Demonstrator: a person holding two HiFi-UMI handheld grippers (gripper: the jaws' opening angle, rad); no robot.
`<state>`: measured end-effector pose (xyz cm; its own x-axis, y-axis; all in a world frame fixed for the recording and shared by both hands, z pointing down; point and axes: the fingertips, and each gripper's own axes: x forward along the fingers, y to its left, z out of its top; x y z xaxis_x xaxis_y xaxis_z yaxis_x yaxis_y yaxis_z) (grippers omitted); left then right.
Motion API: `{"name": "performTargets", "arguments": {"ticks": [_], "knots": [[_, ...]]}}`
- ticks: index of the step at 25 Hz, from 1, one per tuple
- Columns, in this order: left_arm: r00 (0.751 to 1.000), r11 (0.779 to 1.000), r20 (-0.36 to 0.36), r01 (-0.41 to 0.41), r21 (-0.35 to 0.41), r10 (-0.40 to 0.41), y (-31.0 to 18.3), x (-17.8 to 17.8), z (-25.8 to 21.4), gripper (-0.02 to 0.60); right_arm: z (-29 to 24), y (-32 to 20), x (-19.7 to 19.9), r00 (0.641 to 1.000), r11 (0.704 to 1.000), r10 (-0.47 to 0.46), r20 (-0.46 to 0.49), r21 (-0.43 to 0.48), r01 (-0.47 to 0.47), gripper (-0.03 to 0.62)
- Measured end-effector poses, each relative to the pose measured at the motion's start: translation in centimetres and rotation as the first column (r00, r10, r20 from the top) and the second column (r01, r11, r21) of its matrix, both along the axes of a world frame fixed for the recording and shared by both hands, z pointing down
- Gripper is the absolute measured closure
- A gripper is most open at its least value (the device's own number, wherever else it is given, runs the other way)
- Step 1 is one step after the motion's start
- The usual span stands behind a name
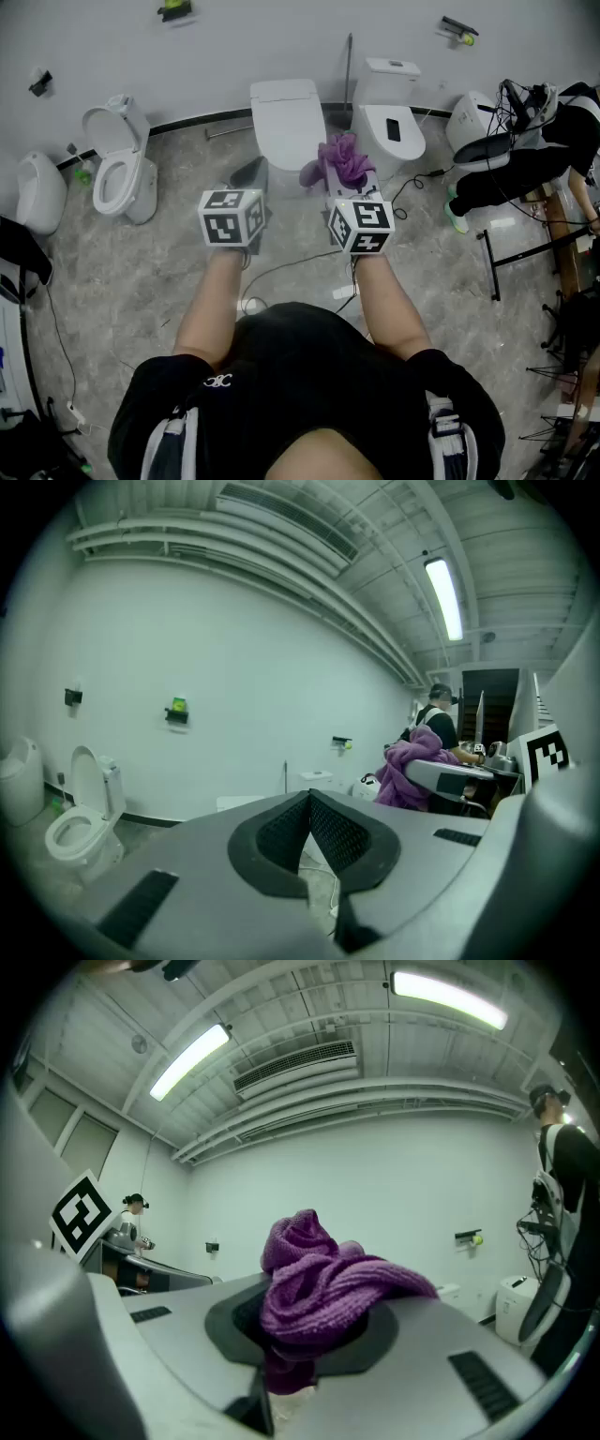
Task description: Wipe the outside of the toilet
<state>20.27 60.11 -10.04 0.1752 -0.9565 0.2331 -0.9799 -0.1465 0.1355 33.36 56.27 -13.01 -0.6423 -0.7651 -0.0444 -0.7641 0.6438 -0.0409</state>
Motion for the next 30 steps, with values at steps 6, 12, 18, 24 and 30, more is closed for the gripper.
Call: {"name": "performTargets", "arguments": {"ticks": [6,12,18,24,30], "knots": [[1.0,1.0,0.005,0.003,-0.013,-0.003,0.0,-0.3,0.4,0.575,-0.3,0.2,-0.1,0.998,1.0,-0.002,0.058,0.001,0.002,0.513],[1.0,0.999,0.003,-0.01,-0.038,0.01,0.0,-0.5,1.0,0.575,0.1,0.3,-0.5,0.999,1.0,0.007,0.045,-0.011,-0.006,0.513],[1.0,0.999,0.007,-0.015,-0.048,0.016,-0.1,-1.2,1.4,0.575,0.7,0.2,-1.2,0.999,1.0,0.016,0.039,-0.019,-0.015,0.513],[1.0,0.998,0.009,-0.022,-0.054,0.022,-0.3,-2.4,1.7,0.575,1.1,0.0,-2.1,0.999,0.999,0.032,0.031,-0.027,-0.032,0.513],[1.0,0.998,0.005,-0.029,-0.05,0.03,-0.3,-4.8,1.7,0.575,1.1,0.0,-4.2,0.999,0.999,0.045,0.028,-0.024,-0.044,0.513]]}}
